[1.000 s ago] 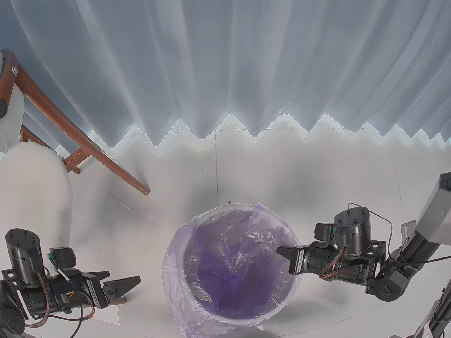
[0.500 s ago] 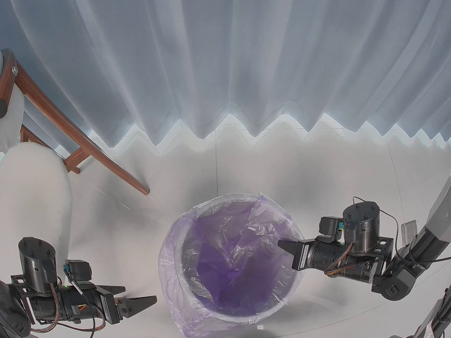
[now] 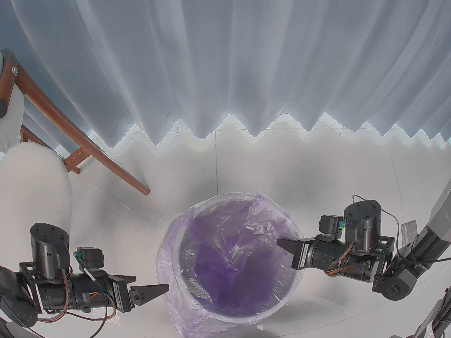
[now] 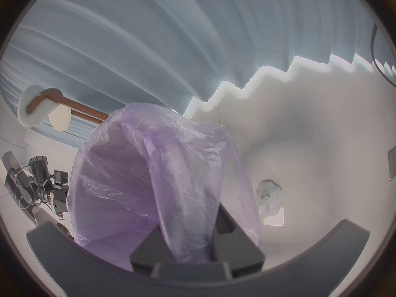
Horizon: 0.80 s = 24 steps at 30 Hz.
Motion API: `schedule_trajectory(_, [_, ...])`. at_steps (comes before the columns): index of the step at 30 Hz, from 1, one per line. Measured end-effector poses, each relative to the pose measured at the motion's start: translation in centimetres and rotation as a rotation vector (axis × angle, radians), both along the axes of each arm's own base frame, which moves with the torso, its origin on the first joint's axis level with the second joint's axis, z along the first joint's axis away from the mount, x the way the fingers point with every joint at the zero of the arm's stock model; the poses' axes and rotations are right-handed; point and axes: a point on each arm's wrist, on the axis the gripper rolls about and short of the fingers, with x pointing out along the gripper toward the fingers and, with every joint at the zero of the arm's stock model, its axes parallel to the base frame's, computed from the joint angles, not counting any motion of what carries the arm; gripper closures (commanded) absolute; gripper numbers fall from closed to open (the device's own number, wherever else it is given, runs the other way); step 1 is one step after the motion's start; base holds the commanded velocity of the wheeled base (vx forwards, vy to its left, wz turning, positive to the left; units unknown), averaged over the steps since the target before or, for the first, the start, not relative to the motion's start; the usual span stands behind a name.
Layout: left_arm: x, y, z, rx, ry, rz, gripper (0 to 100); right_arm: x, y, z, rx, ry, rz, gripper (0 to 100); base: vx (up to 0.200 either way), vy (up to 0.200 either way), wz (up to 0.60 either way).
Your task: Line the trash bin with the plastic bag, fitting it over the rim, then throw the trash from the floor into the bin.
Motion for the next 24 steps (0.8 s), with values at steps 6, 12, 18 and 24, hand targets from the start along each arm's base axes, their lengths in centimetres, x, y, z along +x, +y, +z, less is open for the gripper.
schedule_trajectory(6, [0.6,-0.7,-0.2,0.001,0.0,-0.021,100,0.1,0.1,0.2,-0.002,-0.014,0.006,100,0.0,0.0,0.0])
schedule_trajectory(12, [1.3,-1.4,-0.3,-0.012,-0.037,-0.031,100,0.0,0.0,0.5,0.003,-0.021,0.008,100,0.0,0.0,0.0])
schedule_trajectory(18, [2.2,-1.8,-0.9,-0.007,-0.07,-0.001,100,-0.3,-0.1,1.0,0.014,-0.028,0.021,100,0.0,0.0,0.0])
schedule_trajectory(24, [3.2,-1.9,-1.4,-0.007,-0.086,0.04,100,-1.2,-0.5,1.5,0.05,-0.022,0.077,100,0.0,0.0,0.0])
